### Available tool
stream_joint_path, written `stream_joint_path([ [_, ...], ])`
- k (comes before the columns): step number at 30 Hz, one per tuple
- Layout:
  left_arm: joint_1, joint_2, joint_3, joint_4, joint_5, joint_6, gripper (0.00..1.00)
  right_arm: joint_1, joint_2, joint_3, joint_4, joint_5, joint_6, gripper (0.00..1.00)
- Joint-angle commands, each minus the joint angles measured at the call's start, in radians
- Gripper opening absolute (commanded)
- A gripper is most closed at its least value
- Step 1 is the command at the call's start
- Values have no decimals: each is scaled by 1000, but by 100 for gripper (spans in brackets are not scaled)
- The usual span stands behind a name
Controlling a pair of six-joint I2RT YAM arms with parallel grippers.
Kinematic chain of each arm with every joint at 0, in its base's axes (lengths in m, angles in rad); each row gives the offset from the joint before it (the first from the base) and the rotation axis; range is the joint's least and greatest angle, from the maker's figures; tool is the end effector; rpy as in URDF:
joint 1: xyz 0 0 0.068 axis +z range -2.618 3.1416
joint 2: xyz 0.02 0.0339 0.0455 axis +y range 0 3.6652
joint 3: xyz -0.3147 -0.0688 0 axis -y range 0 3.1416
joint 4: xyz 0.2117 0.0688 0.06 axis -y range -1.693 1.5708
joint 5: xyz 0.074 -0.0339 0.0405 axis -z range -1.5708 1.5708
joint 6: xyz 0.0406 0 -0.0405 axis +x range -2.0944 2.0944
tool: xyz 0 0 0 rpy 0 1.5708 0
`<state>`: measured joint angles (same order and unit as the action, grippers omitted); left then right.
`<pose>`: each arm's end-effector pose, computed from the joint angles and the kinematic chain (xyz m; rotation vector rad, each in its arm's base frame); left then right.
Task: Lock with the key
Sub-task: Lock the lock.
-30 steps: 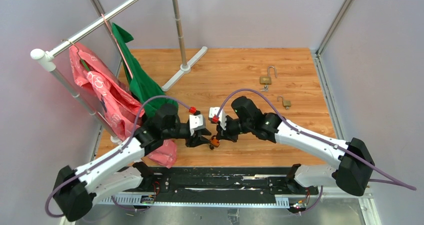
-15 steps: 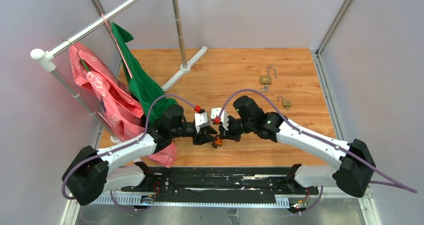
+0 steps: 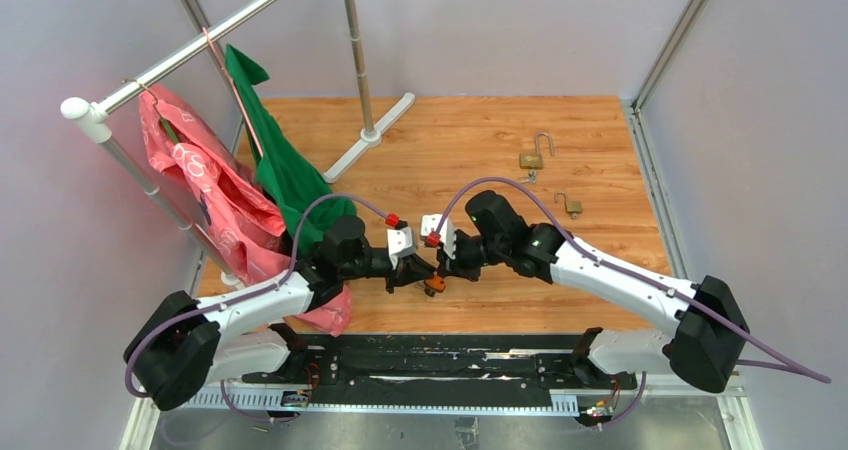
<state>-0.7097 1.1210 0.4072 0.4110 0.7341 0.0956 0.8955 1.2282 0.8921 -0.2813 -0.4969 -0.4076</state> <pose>0.1202 -0.1391 0.2726 1.2179 1.5117 -1.0998 0.1245 0.1864 0.3332 -1.5636 1.5748 0.8162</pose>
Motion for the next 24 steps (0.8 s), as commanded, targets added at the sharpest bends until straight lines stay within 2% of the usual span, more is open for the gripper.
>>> stream_joint_path([
  [1, -24, -9, -15, 74, -63, -25, 0, -1, 29, 20, 35, -5, 49, 0],
  [4, -25, -9, -46, 97, -169, -84, 0, -10, 40, 17, 66, -14, 158, 0],
  [7, -25, -21, -93, 128, -242, -79, 0, -16, 51, 7, 89, -1, 293, 0],
  [13, -25, -32, -149, 153, -248, -22, 0, -18, 59, -96, 253, 81, 472, 0],
  [19, -25, -23, -193, 155, -250, 28, 0, -17, 123, -102, 272, 158, 525, 0],
  [24, -25, -16, -210, 172, -248, 55, 0, -15, 121, -94, 288, 170, 469, 0],
])
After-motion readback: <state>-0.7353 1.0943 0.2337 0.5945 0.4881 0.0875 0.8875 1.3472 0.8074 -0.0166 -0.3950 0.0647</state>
